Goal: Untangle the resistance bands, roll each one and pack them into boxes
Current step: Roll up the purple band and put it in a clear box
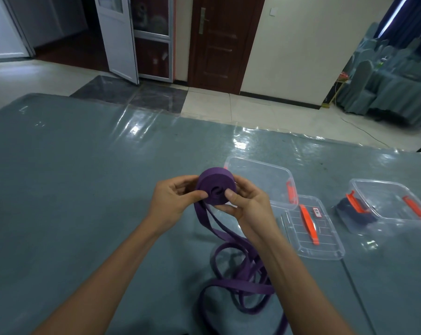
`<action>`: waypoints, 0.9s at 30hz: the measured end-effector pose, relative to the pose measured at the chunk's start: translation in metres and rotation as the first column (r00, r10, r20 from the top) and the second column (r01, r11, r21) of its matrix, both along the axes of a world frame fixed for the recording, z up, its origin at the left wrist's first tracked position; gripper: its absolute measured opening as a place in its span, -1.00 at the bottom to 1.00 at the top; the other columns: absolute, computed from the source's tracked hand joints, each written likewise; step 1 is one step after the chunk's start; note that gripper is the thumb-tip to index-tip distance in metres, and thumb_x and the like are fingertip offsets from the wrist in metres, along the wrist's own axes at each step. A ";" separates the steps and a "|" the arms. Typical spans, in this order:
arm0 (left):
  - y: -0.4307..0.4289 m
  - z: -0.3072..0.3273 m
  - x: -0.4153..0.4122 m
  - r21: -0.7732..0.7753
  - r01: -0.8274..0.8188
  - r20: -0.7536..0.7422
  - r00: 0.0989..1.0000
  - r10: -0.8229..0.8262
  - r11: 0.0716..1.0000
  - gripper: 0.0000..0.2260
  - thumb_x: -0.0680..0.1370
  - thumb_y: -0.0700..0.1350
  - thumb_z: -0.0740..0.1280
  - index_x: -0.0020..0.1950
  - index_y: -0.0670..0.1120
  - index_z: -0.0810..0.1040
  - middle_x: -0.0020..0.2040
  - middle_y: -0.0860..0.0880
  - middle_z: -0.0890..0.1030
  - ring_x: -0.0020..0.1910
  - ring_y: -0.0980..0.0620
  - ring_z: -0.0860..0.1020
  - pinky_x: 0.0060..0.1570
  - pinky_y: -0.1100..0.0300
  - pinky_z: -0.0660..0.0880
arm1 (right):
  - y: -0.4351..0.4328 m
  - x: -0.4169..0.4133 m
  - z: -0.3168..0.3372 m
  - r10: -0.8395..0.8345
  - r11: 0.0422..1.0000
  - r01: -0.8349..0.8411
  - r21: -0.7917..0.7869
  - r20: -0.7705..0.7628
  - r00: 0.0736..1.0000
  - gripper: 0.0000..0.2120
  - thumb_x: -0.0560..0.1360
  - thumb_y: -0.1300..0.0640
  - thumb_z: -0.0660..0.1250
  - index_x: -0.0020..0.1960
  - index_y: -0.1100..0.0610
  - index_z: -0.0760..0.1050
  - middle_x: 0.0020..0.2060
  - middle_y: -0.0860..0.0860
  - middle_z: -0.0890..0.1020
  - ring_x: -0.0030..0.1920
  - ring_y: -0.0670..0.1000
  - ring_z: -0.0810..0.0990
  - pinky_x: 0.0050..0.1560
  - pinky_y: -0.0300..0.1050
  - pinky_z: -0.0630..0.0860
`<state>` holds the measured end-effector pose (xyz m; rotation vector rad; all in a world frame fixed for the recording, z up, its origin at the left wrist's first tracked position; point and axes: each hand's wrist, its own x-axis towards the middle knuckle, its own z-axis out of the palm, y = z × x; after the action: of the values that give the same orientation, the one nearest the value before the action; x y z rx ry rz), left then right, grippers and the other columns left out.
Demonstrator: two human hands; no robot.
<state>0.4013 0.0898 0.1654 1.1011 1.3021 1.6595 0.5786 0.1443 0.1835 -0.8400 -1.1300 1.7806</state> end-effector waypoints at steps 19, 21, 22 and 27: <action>0.034 0.073 -0.020 0.145 -0.014 -0.190 0.981 0.042 0.989 -0.69 0.35 -0.34 0.56 -0.05 0.01 0.66 -0.17 0.13 0.73 -0.12 0.09 0.70 0.01 0.24 0.61 | 0.023 0.025 -0.130 0.016 0.935 -0.320 0.153 0.883 0.469 -0.95 0.52 0.11 0.41 -0.02 0.03 0.60 -0.17 -0.04 0.70 -0.20 -0.10 0.64 -0.09 -0.13 0.57; 0.035 0.078 -0.023 0.160 -0.024 -0.205 0.977 0.057 0.987 -0.68 0.35 -0.33 0.57 -0.04 0.01 0.66 -0.16 0.13 0.73 -0.11 0.06 0.70 0.03 0.20 0.62 | 0.025 0.022 -0.123 -0.010 0.944 -0.278 0.179 0.856 0.517 -0.89 0.58 0.11 0.34 -0.12 0.08 0.59 -0.26 0.01 0.70 -0.34 -0.13 0.59 -0.18 -0.07 0.56; 0.034 0.079 -0.026 0.163 -0.026 -0.212 0.975 0.061 0.986 -0.68 0.35 -0.34 0.57 -0.03 0.01 0.66 -0.16 0.13 0.73 -0.11 0.07 0.70 0.03 0.21 0.62 | 0.028 0.021 -0.116 -0.029 0.949 -0.250 0.194 0.839 0.543 -0.86 0.60 0.13 0.31 -0.13 0.10 0.57 -0.28 0.03 0.70 -0.39 -0.12 0.57 -0.24 -0.06 0.56; 0.034 0.079 -0.038 0.162 -0.059 -0.213 0.973 0.093 0.985 -0.68 0.35 -0.30 0.57 0.03 -0.04 0.66 -0.15 0.13 0.73 -0.11 0.09 0.70 -0.01 0.27 0.60 | 0.051 0.026 -0.047 -0.189 0.916 -0.153 0.370 0.736 0.650 -0.84 0.59 0.32 0.23 -0.12 0.23 0.53 -0.39 0.03 0.66 -0.38 -0.01 0.60 -0.29 -0.04 0.53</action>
<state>0.3635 0.1238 0.2448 1.3750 1.3872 1.7585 0.6042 0.1951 0.1362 -1.3878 -1.9430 1.0635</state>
